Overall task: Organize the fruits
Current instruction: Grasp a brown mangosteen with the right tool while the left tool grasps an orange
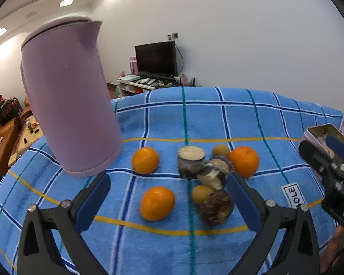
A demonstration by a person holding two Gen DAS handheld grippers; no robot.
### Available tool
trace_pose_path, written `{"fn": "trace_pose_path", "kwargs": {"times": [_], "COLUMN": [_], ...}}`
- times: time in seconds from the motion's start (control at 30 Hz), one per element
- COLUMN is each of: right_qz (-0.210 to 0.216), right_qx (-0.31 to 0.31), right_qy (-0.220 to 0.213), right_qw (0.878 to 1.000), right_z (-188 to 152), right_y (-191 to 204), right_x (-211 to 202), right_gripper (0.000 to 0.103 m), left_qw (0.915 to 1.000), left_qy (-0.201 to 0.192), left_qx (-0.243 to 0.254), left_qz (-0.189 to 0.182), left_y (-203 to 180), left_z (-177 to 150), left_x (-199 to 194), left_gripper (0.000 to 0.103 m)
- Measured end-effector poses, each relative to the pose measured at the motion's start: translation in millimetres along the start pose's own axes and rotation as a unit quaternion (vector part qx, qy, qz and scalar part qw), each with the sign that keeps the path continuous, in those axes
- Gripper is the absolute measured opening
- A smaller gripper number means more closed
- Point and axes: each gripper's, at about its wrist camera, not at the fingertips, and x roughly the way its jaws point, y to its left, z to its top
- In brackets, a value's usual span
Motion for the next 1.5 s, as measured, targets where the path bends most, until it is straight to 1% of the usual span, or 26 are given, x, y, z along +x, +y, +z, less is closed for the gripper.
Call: {"fn": "trace_pose_path", "kwargs": {"times": [0.03,0.2,0.33,0.47,0.53,0.57,0.6,0.63,0.67,0.77,0.83,0.87,0.9,0.97,1.13,1.23,1.3,1.4,1.47,1.5], "right_qz": [0.005,0.042,0.076,0.113,0.118,0.119,0.119,0.120,0.119,0.132,0.135,0.137,0.140,0.145,0.153,0.146,0.135,0.121,0.119,0.117], "right_qx": [-0.002,-0.007,-0.023,-0.049,-0.061,-0.066,-0.070,-0.074,-0.079,-0.072,-0.074,-0.075,-0.075,-0.075,-0.056,-0.035,-0.015,0.017,0.038,0.044], "right_qy": [0.007,0.045,0.070,0.100,0.111,0.118,0.125,0.136,0.150,0.172,0.179,0.182,0.186,0.200,0.198,0.185,0.166,0.140,0.131,0.129], "right_qw": [1.000,0.998,0.994,0.987,0.985,0.984,0.982,0.981,0.978,0.974,0.972,0.971,0.970,0.966,0.967,0.971,0.977,0.983,0.983,0.984], "right_z": [-0.5,-3.4,-9.2,-13.6,-15.0,-15.6,-16.8,-18.2,-20.4,-22.7,-23.6,-23.8,-25.0,-27.8,-29.2,-28.1,-23.9,-16.8,-13.8,-13.0], "right_y": [2.5,16.8,36.6,63.0,73.7,79.5,84.5,88.6,92.7,98.7,101.4,102.3,102.7,101.5,87.8,72.4,55.6,31.8,20.5,16.7], "right_x": [2.1,13.3,19.0,26.8,31.1,34.6,38.1,41.8,47.2,57.3,60.4,62.1,60.6,62.2,53.9,45.1,37.6,30.5,28.8,28.6], "right_gripper": [0.084,0.084,0.084,0.083,0.083,0.080,0.072,0.067,0.059,0.056,0.056,0.053,0.046,0.044,0.043,0.043,0.043,0.043,0.043,0.043], "left_qw": [1.0000,0.9990,0.9983,0.9981,0.9983,0.9985,0.9985,0.9985,0.9984,0.9983,0.9988,0.9990,0.9990,0.9987,0.9968,0.9965,0.9962,0.9956,0.9953,0.9950], "left_qy": [0.002,0.024,0.035,0.044,0.047,0.046,0.044,0.043,0.042,0.045,0.044,0.043,0.042,0.042,0.051,0.058,0.065,0.073,0.077,0.080], "left_qx": [-0.003,-0.018,-0.027,-0.018,-0.007,0.001,0.008,0.013,0.016,0.011,0.010,0.011,0.014,0.024,0.052,0.048,0.043,0.047,0.049,0.049], "left_qz": [0.002,0.033,0.038,0.039,0.033,0.031,0.031,0.031,0.034,0.035,0.020,0.010,0.001,-0.019,-0.033,-0.037,-0.039,-0.034,-0.029,-0.032], "left_y": [5.4,43.4,67.3,74.0,71.9,70.7,70.0,69.4,68.9,71.5,70.5,69.1,66.8,59.9,39.9,35.3,33.6,28.7,26.5,24.8], "left_z": [1.2,7.8,7.9,5.6,4.4,3.9,3.9,4.6,5.0,4.6,4.5,4.7,4.8,4.5,1.3,1.9,2.4,0.3,-2.8,-4.0], "left_x": [0.3,6.9,8.2,10.3,10.3,9.3,8.4,7.3,7.6,8.7,8.0,7.3,6.8,6.2,13.8,19.6,24.7,32.5,36.3,39.6], "left_gripper": [0.103,0.103,0.103,0.103,0.103,0.103,0.103,0.103,0.103,0.103,0.103,0.103,0.103,0.103,0.102,0.099,0.097,0.090,0.083,0.083]}}
